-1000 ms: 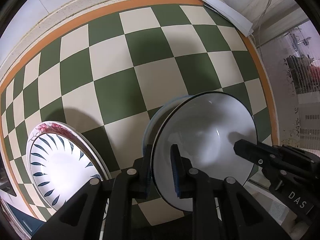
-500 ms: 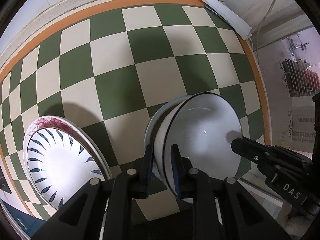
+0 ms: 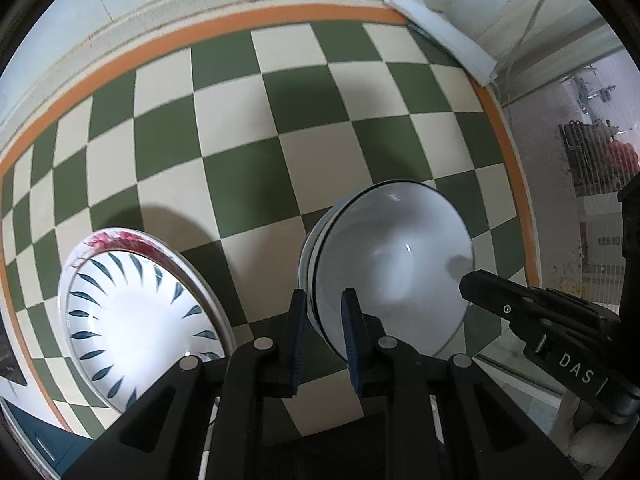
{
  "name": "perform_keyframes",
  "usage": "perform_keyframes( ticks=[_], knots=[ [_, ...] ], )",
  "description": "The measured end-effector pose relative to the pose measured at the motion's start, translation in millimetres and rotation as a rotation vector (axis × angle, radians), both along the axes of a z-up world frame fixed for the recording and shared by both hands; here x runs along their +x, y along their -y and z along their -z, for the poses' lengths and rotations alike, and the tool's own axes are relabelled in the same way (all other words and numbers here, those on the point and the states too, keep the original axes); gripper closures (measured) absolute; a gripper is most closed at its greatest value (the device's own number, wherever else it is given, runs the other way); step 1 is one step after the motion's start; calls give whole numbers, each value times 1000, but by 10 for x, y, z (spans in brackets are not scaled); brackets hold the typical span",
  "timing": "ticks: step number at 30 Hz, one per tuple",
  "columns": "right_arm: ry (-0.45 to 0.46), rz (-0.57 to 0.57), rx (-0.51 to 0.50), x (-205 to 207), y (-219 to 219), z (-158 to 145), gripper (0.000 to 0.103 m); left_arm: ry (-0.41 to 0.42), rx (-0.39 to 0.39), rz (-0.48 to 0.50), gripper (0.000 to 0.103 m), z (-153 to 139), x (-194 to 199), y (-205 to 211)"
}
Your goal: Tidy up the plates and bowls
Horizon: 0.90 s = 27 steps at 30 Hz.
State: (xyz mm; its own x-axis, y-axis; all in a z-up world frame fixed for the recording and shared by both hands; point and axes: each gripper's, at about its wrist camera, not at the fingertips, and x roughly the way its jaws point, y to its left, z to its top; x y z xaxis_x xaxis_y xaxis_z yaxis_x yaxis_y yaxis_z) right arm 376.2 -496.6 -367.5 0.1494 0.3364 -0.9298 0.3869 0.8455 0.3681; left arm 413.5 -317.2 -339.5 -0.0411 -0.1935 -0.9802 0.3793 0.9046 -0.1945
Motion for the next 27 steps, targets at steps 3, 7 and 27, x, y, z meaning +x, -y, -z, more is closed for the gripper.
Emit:
perform_keyframes(
  ticks=[3, 7, 27],
  knots=[
    [24, -2, -22, -61, -35, -165, 91, 57, -3, 13, 87, -203, -58, -27],
    [66, 5, -63, -178, -94, -445, 77, 128, -17, 24, 81, -493, -153, -87],
    [252, 16, -195, -776, -418, -1566, 20, 271, -129, 58, 15, -1370, -565, -406]
  ],
)
